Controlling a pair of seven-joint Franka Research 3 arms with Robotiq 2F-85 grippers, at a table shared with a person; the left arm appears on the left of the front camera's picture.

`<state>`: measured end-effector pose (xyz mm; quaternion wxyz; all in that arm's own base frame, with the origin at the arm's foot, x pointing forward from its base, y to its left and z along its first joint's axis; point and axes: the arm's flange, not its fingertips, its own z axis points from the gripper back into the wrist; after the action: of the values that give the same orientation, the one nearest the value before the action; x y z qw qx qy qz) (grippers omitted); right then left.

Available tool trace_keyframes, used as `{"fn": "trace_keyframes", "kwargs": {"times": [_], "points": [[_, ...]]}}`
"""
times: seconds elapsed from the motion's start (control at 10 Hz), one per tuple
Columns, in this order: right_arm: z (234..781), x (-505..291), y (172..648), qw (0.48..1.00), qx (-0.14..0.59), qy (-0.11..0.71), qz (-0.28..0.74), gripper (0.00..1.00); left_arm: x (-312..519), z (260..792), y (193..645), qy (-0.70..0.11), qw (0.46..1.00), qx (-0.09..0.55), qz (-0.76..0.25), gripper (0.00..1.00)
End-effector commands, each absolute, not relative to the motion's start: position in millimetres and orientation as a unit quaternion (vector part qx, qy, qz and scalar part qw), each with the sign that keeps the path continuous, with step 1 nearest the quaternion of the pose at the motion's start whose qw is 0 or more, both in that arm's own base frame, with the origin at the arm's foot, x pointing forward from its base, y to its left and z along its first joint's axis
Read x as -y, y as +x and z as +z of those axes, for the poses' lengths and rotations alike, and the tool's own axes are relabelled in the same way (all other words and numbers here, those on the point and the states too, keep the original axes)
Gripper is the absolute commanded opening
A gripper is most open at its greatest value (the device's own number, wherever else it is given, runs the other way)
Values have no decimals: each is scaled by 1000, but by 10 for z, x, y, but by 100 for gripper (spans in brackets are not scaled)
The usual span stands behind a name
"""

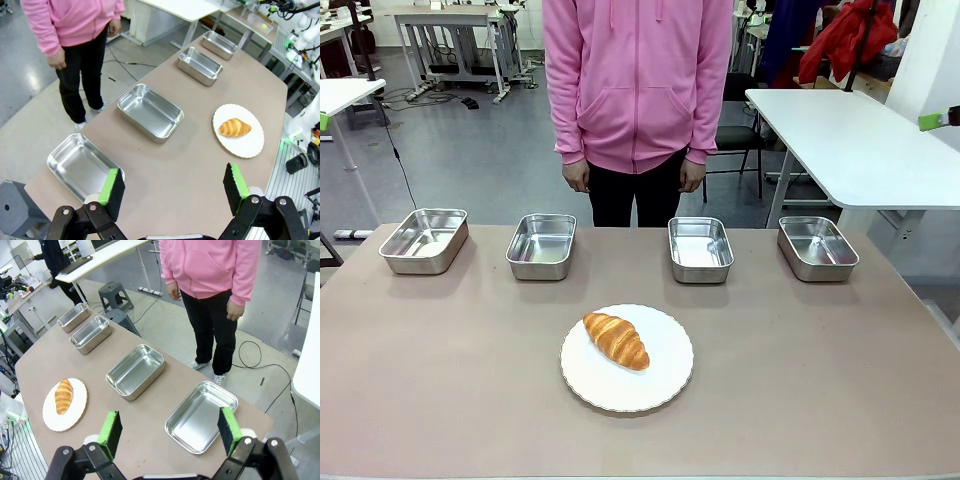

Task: Place the bread in the container.
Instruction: Place the Butter Roll into the Airtight Container indicated by the human.

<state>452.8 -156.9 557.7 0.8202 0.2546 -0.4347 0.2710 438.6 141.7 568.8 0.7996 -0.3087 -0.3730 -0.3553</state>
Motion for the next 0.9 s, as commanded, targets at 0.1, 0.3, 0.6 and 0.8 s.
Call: {"fn": "trace_keyframes", "kwargs": {"times": [0.1, 0.3, 0.6, 0.8], "points": [[5579, 1554, 4522, 817, 438, 258, 272, 100, -1414, 5698, 4378, -308, 798, 374, -357, 100], [5579, 1554, 4522, 817, 438, 258, 272, 100, -1414, 5698, 4378, -308, 798, 374, -357, 100], [5579, 1554, 4522, 817, 438, 258, 272, 100, -1414, 5698, 4378, -308, 798, 374, -357, 100], [5579, 1554, 4522, 817, 438, 258, 272, 100, -1414, 5698, 4378, -308, 798, 374, -357, 100]]}}
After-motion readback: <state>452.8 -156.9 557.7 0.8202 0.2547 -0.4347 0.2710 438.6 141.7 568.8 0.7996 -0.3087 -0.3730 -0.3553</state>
